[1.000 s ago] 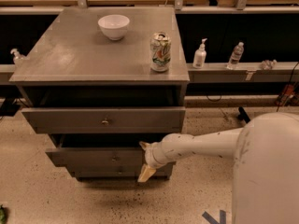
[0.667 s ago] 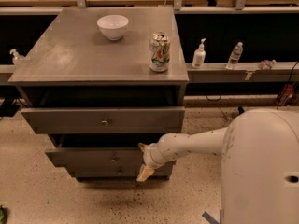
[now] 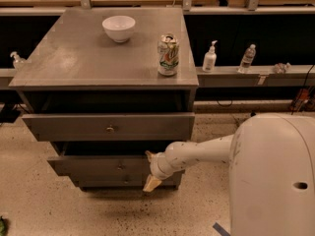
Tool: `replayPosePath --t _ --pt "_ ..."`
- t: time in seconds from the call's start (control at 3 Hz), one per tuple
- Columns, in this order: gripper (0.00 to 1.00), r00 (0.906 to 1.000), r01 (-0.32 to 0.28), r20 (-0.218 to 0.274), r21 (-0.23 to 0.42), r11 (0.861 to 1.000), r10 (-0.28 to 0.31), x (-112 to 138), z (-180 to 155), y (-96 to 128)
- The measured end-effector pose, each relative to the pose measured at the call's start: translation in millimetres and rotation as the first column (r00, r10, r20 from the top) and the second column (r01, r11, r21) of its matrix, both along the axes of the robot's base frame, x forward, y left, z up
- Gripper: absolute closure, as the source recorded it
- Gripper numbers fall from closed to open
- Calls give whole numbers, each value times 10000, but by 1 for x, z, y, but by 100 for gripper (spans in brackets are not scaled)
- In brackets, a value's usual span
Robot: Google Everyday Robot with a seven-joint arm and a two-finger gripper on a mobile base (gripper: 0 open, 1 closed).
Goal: Open middle drawer
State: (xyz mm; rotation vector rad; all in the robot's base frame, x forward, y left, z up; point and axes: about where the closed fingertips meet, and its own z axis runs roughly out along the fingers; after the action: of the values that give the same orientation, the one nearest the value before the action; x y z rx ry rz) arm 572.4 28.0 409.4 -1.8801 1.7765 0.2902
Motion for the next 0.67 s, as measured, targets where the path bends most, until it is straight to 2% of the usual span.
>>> replayPosePath --t 0.67 --pt "23 10000 0 0 2 10000 0 0 4 0"
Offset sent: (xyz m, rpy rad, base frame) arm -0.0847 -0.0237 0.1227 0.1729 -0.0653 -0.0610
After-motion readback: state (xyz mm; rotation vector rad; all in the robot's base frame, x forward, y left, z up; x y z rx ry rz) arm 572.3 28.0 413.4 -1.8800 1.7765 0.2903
